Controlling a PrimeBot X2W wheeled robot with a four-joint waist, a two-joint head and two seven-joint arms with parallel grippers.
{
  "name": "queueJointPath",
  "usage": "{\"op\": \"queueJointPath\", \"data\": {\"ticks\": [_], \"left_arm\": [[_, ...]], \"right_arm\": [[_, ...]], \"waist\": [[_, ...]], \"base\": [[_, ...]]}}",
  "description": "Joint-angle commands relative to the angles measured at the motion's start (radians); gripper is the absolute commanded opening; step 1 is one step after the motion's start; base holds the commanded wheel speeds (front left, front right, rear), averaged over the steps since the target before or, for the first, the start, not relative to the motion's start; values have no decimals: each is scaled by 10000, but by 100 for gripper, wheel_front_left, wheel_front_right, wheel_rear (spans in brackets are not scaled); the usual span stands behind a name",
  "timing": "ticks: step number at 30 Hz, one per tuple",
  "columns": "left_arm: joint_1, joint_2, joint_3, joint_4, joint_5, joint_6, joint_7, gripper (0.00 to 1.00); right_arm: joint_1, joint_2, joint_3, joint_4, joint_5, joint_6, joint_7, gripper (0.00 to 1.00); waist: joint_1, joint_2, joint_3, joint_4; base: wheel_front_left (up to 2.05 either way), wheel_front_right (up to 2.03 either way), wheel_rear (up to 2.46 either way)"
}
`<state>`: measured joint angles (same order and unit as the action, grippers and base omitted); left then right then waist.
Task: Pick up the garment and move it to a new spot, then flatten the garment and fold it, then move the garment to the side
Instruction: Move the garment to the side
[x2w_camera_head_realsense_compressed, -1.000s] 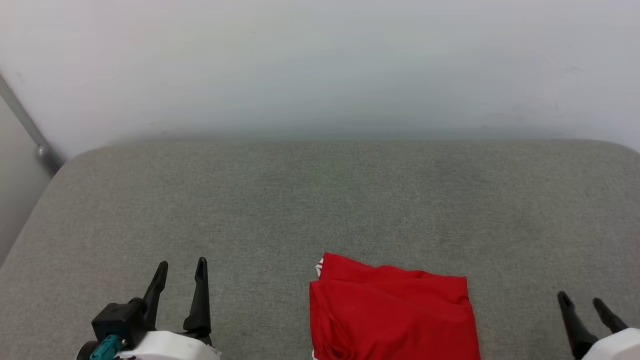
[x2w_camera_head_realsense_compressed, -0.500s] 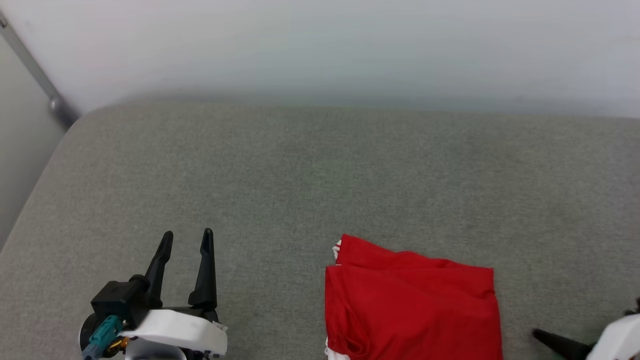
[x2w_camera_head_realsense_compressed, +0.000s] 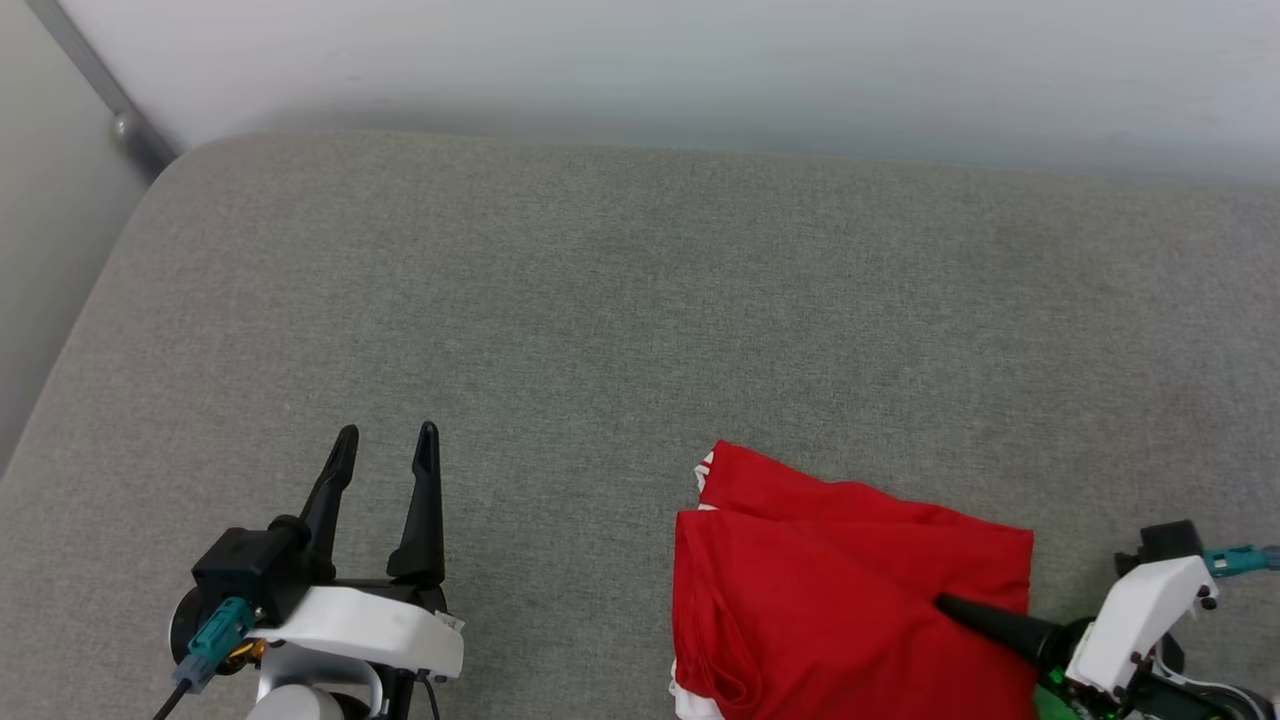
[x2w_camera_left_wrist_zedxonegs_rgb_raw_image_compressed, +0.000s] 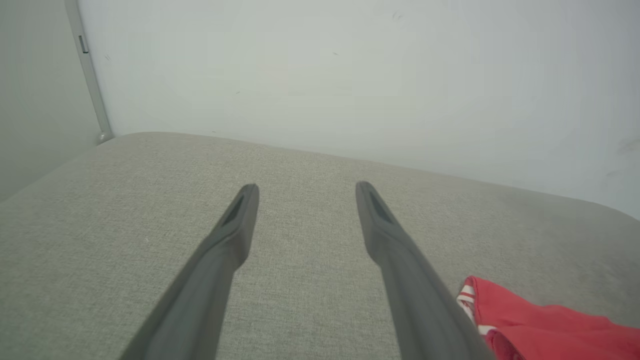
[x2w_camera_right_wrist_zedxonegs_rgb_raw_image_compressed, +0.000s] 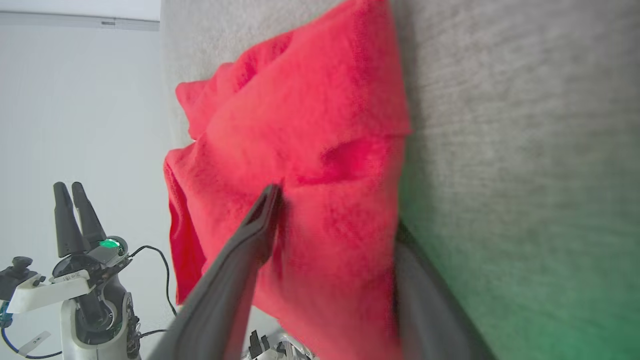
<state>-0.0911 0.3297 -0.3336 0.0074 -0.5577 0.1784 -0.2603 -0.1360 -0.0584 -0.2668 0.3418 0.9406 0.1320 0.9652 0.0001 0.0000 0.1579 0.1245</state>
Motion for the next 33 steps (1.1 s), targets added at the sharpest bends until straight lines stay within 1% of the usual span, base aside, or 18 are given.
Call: {"op": "queueJointPath", "data": {"ticks": [1,4,6,8,12,15,19,23,26,27,30,33], "left_arm": [[-133,-39,32,43,38,-42,-67,100],[-7,-77,56,131,79,-63,-67,100],[119,-102,62,172,69,-63,-67,100],[191,-96,87,180,47,-88,-67,100],[271,-55,120,141,132,-39,-58,100],[396,-67,106,63,200,-24,-50,100],[459,-103,199,-137,242,0,-46,100],[242,-116,289,-421,354,-59,-46,100],[-199,-88,331,-647,443,-181,-46,100],[-366,16,382,-720,511,-178,-45,100],[-1047,207,422,-945,647,-307,8,100],[-1893,389,377,-1214,867,-488,143,100]], "right_arm": [[108,144,306,398,-31,-25,-17,0],[50,106,629,372,-54,-22,-209,0],[-1,-86,869,190,-160,-18,-368,0],[-51,-339,1222,-42,-432,-16,-588,0],[-293,-836,2084,-513,-1326,-16,-1171,0],[-460,-1362,2637,-748,-2294,-16,-1518,0],[-984,-1845,3153,-872,-3525,-18,-1643,0],[-1648,-2220,3295,-938,-4368,-16,-1640,0],[-2180,-2479,3110,-940,-4792,-18,-1746,0],[-2375,-2498,3063,-974,-4842,-16,-1792,0],[-2822,-2653,2723,-1044,-5161,-16,-2092,0],[-3255,-2920,2224,-1015,-5459,-18,-2483,0]], "waist": [[-1,0,-34,11],[-1,0,-215,-60],[-1,0,-366,-155],[-1,0,-526,-281],[-1,0,-793,-677],[-1,0,-950,-1154],[-1,0,-849,-2139],[-1,0,-314,-3317],[-1,0,448,-4005],[-1,0,792,-4235],[-1,0,1676,-4609],[-1,0,2621,-4728]], "base": [[0,0,0],[0,0,0],[0,0,0],[0,0,0],[0,0,0],[0,0,0],[0,0,0],[0,0,0],[0,0,0],[0,0,0],[0,0,0],[0,0,0]]}}
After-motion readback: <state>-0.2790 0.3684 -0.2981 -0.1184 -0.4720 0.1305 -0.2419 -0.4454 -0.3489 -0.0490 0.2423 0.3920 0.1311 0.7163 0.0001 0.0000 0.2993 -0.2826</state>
